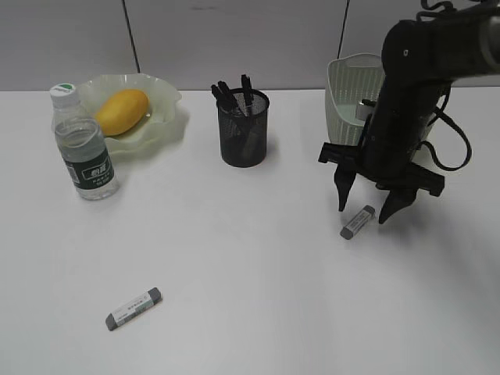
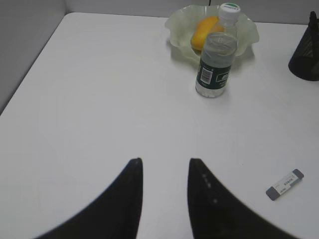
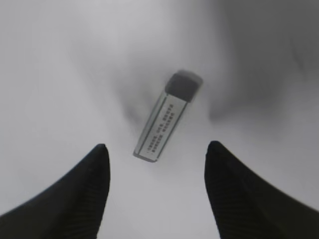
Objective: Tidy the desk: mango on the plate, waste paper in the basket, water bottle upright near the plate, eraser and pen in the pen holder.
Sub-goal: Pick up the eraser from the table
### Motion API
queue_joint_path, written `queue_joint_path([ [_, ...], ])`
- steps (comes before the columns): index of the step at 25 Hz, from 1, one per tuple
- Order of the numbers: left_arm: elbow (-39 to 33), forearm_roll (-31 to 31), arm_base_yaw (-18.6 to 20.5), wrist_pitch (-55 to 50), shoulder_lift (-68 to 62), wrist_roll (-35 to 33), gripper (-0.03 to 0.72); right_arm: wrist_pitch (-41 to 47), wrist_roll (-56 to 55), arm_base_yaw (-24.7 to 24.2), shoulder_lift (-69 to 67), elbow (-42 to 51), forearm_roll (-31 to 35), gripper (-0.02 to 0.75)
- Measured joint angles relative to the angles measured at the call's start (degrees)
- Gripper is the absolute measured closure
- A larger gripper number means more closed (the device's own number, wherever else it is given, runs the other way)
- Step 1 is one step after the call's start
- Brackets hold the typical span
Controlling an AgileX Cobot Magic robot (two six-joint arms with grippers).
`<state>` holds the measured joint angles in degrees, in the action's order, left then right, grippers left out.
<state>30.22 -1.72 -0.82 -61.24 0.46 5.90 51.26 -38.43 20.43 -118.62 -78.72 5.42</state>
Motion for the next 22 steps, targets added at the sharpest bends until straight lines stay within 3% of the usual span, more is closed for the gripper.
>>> queue_joint_path([
  [22,0.0,0.0,0.0,0.0,0.0,0.0,0.449,1.4,0.0,0.0,-3.1,0.0,0.4,0.301],
])
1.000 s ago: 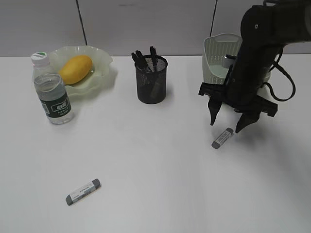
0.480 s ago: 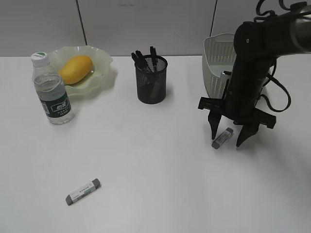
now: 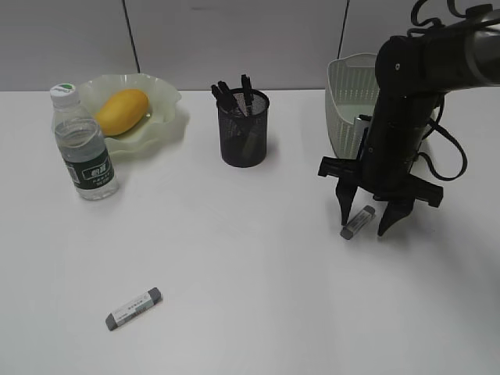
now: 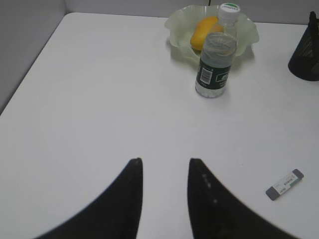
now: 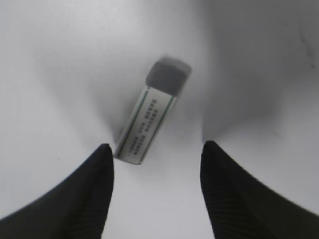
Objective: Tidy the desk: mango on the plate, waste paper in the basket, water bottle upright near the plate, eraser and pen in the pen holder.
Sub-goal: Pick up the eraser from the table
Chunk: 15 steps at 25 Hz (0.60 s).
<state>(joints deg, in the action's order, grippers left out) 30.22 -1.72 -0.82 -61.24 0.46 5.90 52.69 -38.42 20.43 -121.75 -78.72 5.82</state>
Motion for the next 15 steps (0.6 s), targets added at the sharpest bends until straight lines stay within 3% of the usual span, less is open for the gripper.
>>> queue_joint_path([
  [15,0.0,0.0,0.0,0.0,0.0,0.0,0.449,0.0,0.4,0.0,-0.1,0.0,-0.1,0.325],
])
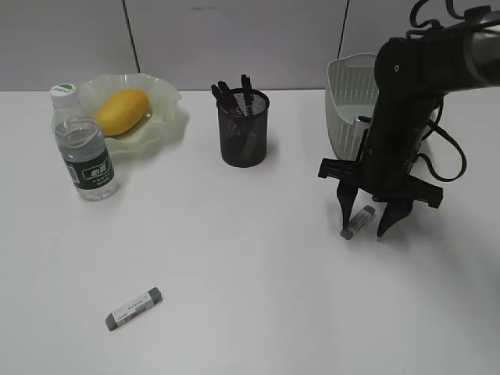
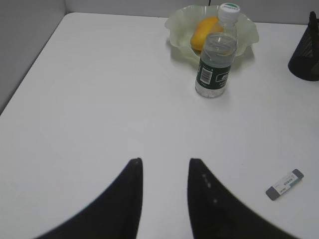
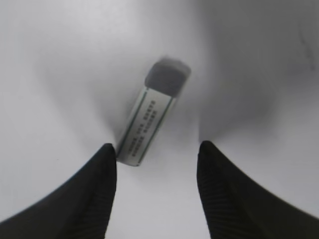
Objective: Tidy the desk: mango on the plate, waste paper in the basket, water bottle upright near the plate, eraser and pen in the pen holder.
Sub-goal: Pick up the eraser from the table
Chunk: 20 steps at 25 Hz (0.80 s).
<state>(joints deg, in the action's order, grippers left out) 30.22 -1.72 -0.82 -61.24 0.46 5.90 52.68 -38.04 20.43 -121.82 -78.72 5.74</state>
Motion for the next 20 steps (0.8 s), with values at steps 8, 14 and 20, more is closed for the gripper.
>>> queue_joint_path([
  [8,0.0,0.0,0.0,0.0,0.0,0.0,0.449,-1.9,0.1,0.0,-1.0,0.0,0.1,0.335],
  [14,0.0,0.0,0.0,0.0,0.0,0.0,0.449,-4.7,0.1,0.0,-1.3,0.0,0.5,0.342],
  [20,0.0,0.0,0.0,0.0,0.0,0.0,0.449,-6.6,0.1,0.0,-1.6,0.0,0.2,0.356],
])
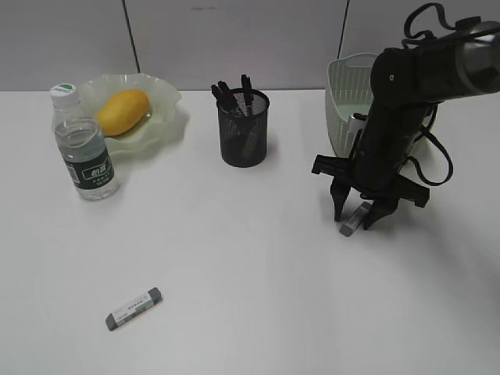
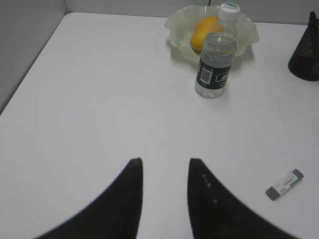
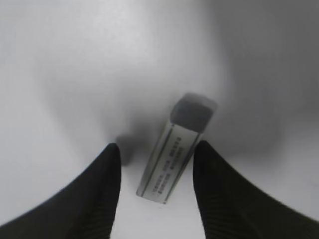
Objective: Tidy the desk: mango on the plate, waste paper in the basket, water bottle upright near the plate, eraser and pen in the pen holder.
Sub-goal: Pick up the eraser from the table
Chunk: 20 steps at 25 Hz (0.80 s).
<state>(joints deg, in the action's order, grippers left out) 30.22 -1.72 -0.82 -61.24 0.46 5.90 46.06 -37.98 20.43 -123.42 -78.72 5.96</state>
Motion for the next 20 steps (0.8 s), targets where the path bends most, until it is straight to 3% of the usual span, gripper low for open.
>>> queue_joint_path([
  [9,0.0,0.1,0.0,0.0,0.0,0.0,0.449,0.0,0.0,0.0,-0.5,0.0,0.1,0.419],
  [15,0.0,0.0,0.0,0.0,0.0,0.0,0.449,1.7,0.1,0.0,-0.7,-0.1,0.5,0.565],
  [20,0.0,0.0,0.0,0.0,0.0,0.0,0.449,3.1,3.4,0.0,-0.7,-0.5,1.0,0.566],
])
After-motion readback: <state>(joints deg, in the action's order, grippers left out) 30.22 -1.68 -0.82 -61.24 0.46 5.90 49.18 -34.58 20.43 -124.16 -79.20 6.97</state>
